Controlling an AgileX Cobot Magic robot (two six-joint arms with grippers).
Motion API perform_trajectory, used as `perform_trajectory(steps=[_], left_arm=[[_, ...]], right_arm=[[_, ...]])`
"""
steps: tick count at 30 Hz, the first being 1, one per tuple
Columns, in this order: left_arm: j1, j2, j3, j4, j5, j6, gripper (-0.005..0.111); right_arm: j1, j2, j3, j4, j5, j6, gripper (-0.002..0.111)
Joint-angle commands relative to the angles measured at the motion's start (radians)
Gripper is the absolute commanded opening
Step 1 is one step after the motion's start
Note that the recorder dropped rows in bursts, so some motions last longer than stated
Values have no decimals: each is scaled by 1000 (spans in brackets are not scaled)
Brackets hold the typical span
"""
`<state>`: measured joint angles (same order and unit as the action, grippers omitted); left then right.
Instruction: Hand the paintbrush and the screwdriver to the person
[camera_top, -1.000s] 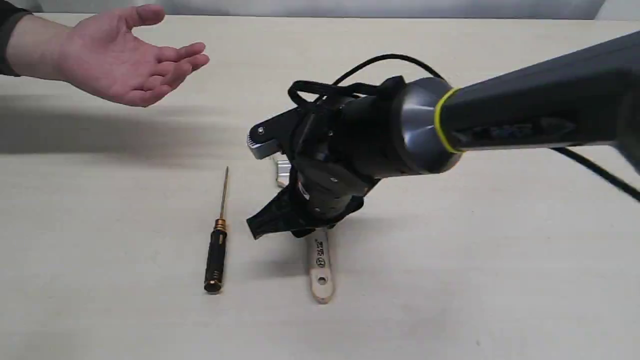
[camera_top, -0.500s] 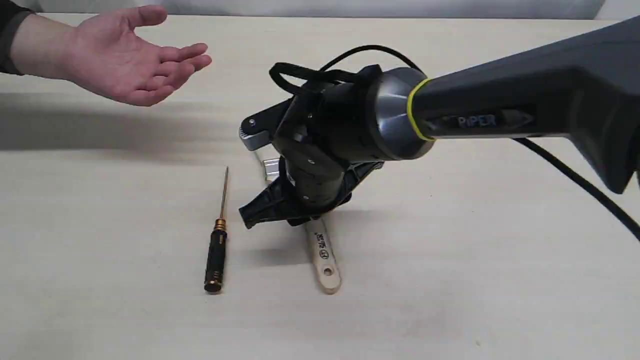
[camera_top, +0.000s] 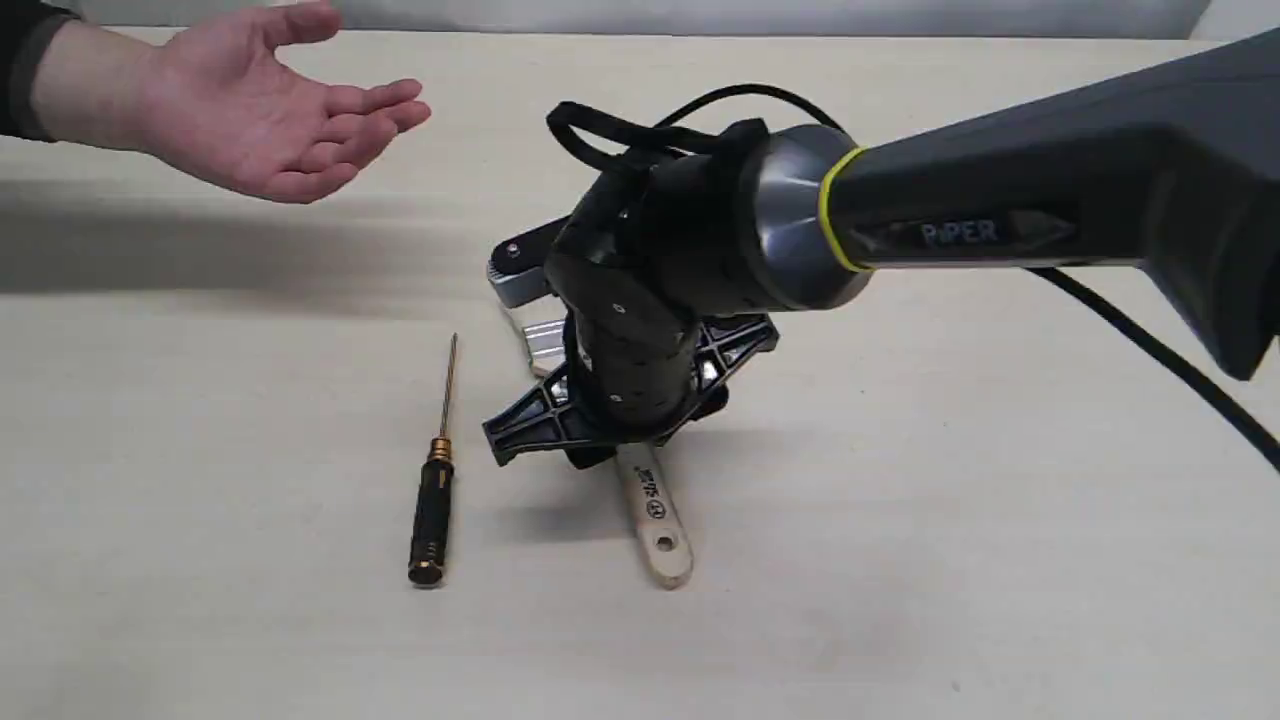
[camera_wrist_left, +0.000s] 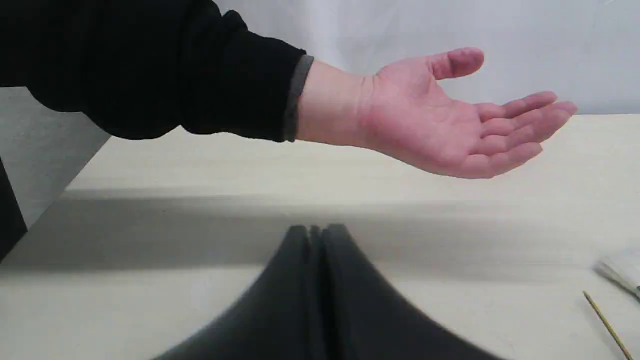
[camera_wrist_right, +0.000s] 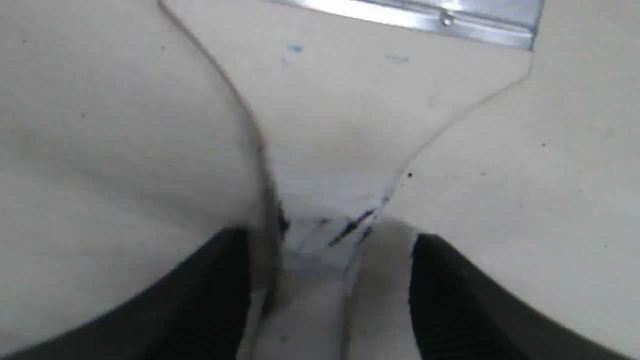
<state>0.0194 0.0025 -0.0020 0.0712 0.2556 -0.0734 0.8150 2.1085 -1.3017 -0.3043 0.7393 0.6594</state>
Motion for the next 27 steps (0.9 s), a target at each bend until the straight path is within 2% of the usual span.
perform_trajectory(steps=[1,6,10,14,16,21,27], left_arm=[[-8,-2,2,-4,-4,-2,0],[-8,-2,2,-4,-4,-2,0],[-8,-2,2,-4,-4,-2,0],[-8,-2,2,-4,-4,-2,0],[-8,-2,2,-4,-4,-2,0],[-8,-2,2,-4,-4,-2,0],[-8,-2,2,-2,-8,-2,0]], right_arm=[[-1,40,24,63,49,-24,53],[-1,56,24,122,40,-85,39],[-1,94,24,155,33,-129,41],[-1,95,18,155,29,-133,39],[-1,95,12,155,29,-144,33],[-1,95,9,131,27,-180,6],[1,45,9,81,77,-193,5]])
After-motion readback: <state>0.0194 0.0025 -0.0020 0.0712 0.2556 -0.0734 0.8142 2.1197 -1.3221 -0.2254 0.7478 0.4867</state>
